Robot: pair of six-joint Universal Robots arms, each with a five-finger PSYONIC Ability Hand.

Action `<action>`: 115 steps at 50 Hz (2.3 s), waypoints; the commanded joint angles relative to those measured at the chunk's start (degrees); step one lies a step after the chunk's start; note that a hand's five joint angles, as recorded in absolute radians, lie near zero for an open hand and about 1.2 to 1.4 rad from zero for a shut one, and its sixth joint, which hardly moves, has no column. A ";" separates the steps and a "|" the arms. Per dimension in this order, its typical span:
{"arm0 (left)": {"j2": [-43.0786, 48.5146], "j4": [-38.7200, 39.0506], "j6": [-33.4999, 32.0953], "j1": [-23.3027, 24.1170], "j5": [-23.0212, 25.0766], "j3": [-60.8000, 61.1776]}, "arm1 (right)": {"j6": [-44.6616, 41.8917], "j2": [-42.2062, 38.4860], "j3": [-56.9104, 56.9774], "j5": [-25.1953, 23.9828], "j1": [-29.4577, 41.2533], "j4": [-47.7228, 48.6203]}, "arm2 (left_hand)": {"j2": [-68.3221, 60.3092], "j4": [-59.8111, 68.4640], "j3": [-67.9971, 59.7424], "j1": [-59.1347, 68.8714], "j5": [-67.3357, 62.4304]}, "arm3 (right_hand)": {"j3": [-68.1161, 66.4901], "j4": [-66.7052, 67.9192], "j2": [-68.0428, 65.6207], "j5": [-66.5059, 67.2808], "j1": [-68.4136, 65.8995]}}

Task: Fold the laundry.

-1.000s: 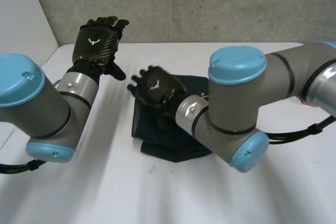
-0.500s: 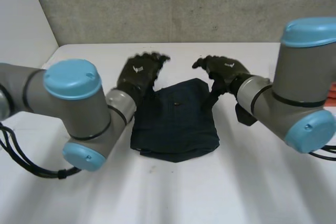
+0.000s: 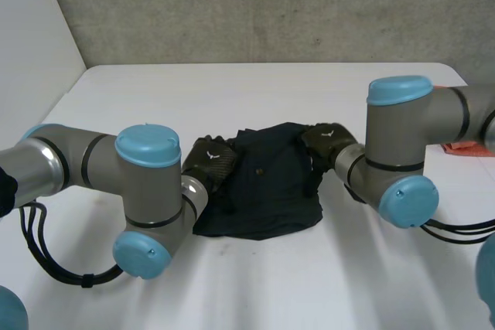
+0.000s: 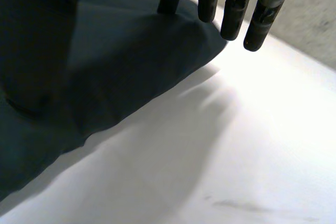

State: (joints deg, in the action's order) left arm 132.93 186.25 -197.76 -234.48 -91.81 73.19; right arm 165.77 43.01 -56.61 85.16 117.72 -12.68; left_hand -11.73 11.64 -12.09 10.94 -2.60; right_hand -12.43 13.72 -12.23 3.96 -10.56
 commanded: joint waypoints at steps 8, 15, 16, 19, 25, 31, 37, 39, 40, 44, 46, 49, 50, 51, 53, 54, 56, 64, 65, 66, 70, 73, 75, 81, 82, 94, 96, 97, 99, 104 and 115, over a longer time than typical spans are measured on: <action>-14.26 -2.02 2.11 -0.71 5.31 -1.73 | -0.01 19.27 -15.25 5.61 0.58 11.77 | 0.51 -0.42 0.87 0.29 1.38 | 2.43 -3.72 2.23 -3.96 0.56; -22.53 -10.90 7.03 -3.26 15.15 -2.43 | -0.27 28.71 -29.52 6.95 3.04 20.67 | 0.17 -0.08 0.53 0.62 1.04 | 2.43 -3.72 2.23 -3.96 0.56; -23.06 -11.78 7.73 -3.52 16.47 -2.52 | -0.36 29.24 -32.22 7.03 4.61 21.72 | 0.01 0.09 0.37 0.79 0.87 | 2.43 -3.72 2.23 -3.96 0.56; -24.73 -15.21 9.76 -4.40 20.61 -2.79 | -0.54 29.15 -35.84 7.21 6.90 23.04 | -0.16 0.26 0.20 0.96 0.70 | 2.43 -3.72 2.23 -3.96 0.56; -26.14 -19.86 10.47 -5.37 24.21 -3.31 | -0.62 26.09 -42.26 7.38 11.56 29.10 | -0.16 0.26 0.20 0.96 0.70 | 2.43 -3.72 2.23 -3.96 0.56; -26.14 -20.58 10.47 -5.37 24.74 -3.40 | -0.80 19.41 -42.89 7.56 13.85 36.13 | -0.33 0.42 0.03 1.13 0.54 | 2.43 -3.72 2.23 -3.96 0.56; -26.14 -20.58 10.55 -5.28 24.74 -3.31 | -3.43 15.19 -41.39 7.39 14.21 39.57 | -0.16 0.26 0.20 0.96 0.70 | 2.43 -3.72 2.23 -3.96 0.56; -26.14 -20.58 10.55 -5.28 24.74 -3.23 | -5.53 13.69 -40.52 7.39 14.21 40.18 | -0.16 0.26 0.20 0.96 0.70 | 2.43 -3.72 2.23 -3.96 0.56; -26.14 -20.58 10.55 -5.28 24.74 -3.14 | -6.15 13.34 -40.25 7.47 14.21 40.36 | -0.16 0.26 0.20 0.96 0.70 | 2.43 -3.72 2.23 -3.96 0.56; -26.14 -20.58 10.55 -5.37 24.74 -2.96 | -7.92 11.31 -39.02 7.39 14.21 40.97 | -0.16 0.26 0.20 0.96 0.70 | 0.00 -1.29 -0.20 -1.53 -1.87; -26.14 -20.58 10.55 -5.37 24.74 -2.96 | -8.18 10.79 -38.58 7.47 14.21 41.41 | -0.16 0.26 0.20 0.96 0.70 | -1.85 0.57 -2.05 0.32 -3.72; -26.14 -20.49 10.64 -5.46 24.66 -2.96 | -8.27 10.17 -38.14 7.39 14.12 42.73 | -0.16 0.26 0.20 0.96 0.70 | -7.40 6.11 -7.60 5.87 -9.27; -26.14 -20.49 10.64 -5.46 24.66 -2.96 | -8.27 10.08 -38.05 7.39 14.12 43.08 | -0.16 0.26 0.20 0.96 0.70 | -8.24 6.96 -8.45 6.71 -10.12; -26.14 -20.49 10.73 -5.46 24.66 -2.96 | -8.36 9.82 -37.88 7.12 14.12 43.87 | -0.16 0.26 0.20 0.96 0.70 | -9.75 8.46 -9.95 8.22 -11.62; -26.05 -20.40 10.82 -5.46 24.66 -2.87 | -8.36 9.55 -37.27 7.03 14.12 44.75 | -0.16 0.26 0.20 0.96 0.70 | -10.10 8.82 -10.30 8.57 -11.98; -26.05 -20.40 10.82 -5.46 24.66 -2.87 | -8.45 9.47 -37.09 7.03 14.12 44.93 | -0.16 0.26 0.20 0.96 0.70 | -10.10 8.82 -10.30 8.57 -11.98; -26.05 -20.40 10.91 -5.46 24.66 -2.87 | -8.71 8.85 -36.65 7.03 14.12 45.02 | -0.16 0.26 0.20 0.96 0.70 | -10.27 8.98 -10.47 8.74 -12.14; -26.05 -20.40 10.91 -5.19 24.66 -2.79 | -11.52 6.65 -33.48 6.95 14.12 45.02 | -0.16 0.26 0.20 0.96 0.70 | -12.12 10.83 -12.32 10.59 -13.99; -26.05 -20.40 10.91 -5.28 24.66 -2.79 | -11.70 6.22 -32.79 6.95 14.12 45.02 | -0.16 0.26 0.20 0.96 0.70 | -12.79 11.50 -12.99 11.26 -14.66; -26.05 -20.40 10.91 -5.20 24.66 -2.79 | -11.79 5.95 -32.43 6.95 14.12 44.93 | -0.16 0.26 0.20 0.96 0.70 | -13.13 11.84 -13.33 11.60 -15.00; -26.05 -20.40 10.91 -5.28 24.66 -2.79 | -11.79 4.98 -30.76 6.95 14.12 44.76 | -0.16 0.26 0.20 0.96 0.70 | -16.15 14.86 -16.35 14.62 -18.02; -26.05 -20.40 10.91 -5.28 24.66 -2.70 | -11.70 4.81 -29.71 6.95 14.12 44.76 | -0.16 0.26 0.20 0.96 0.70 | -19.68 18.39 -19.88 18.15 -21.55; -26.05 -20.40 10.91 -5.19 24.66 -2.70 | -11.70 4.63 -29.00 6.95 14.03 44.76 | -0.16 0.26 0.20 0.96 0.70 | -22.70 21.41 -22.90 21.17 -24.57; -26.05 -20.31 10.99 -5.19 24.66 -2.70 | -11.61 2.87 -25.84 6.95 13.50 44.05 | -0.16 0.26 0.20 0.96 0.70 | -43.88 42.60 -44.09 42.35 -45.76; -25.97 -20.31 10.99 -5.19 24.57 -2.70 | -11.61 2.70 -25.57 6.95 13.42 44.05 | -0.16 0.26 0.20 0.96 0.70 | -46.74 45.46 -46.95 45.21 -48.62; -25.97 -20.31 11.34 -5.28 24.57 -2.70 | -12.57 2.34 -22.15 4.40 6.13 40.98 | -0.16 0.26 0.20 0.96 0.70 | -67.57 66.28 -67.77 66.04 -69.44; -25.96 -20.22 11.34 -5.28 24.57 -2.79 | -14.24 2.87 -21.71 2.82 2.79 40.10 | -0.16 0.26 0.20 0.96 0.70 | -67.57 66.28 -67.77 66.04 -69.44; -25.96 -20.22 11.34 -5.37 24.66 -2.70 | -14.94 3.13 -21.62 2.03 1.56 39.66 | -0.16 0.26 0.20 0.96 0.70 | -67.57 66.28 -67.77 66.04 -69.44; -25.97 -20.22 11.34 -5.46 24.57 -2.79 | -17.40 4.01 -21.62 -1.22 -2.48 38.69 | -0.16 0.26 0.20 0.96 0.70 | -67.57 66.28 -67.77 66.04 -69.44; -26.05 -20.22 11.34 -5.37 24.57 -2.79 | -22.59 4.63 -20.56 -7.37 -10.48 37.37 | -0.16 0.26 0.20 0.96 0.70 | -67.57 66.28 -67.77 66.04 -69.44; -25.96 -20.22 11.34 -5.55 24.57 -2.70 | -25.06 2.61 -9.33 -18.19 -19.63 33.15 | -0.16 0.26 0.20 0.96 0.70 | -67.57 66.28 -67.77 66.04 -69.44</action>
State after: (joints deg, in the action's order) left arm 106.93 166.02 -186.41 -239.95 -67.24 70.40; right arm 140.29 47.41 -73.26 71.45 100.54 21.76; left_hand -11.73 11.64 -12.09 10.93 -2.58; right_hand -63.38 67.98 -67.01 50.64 -51.91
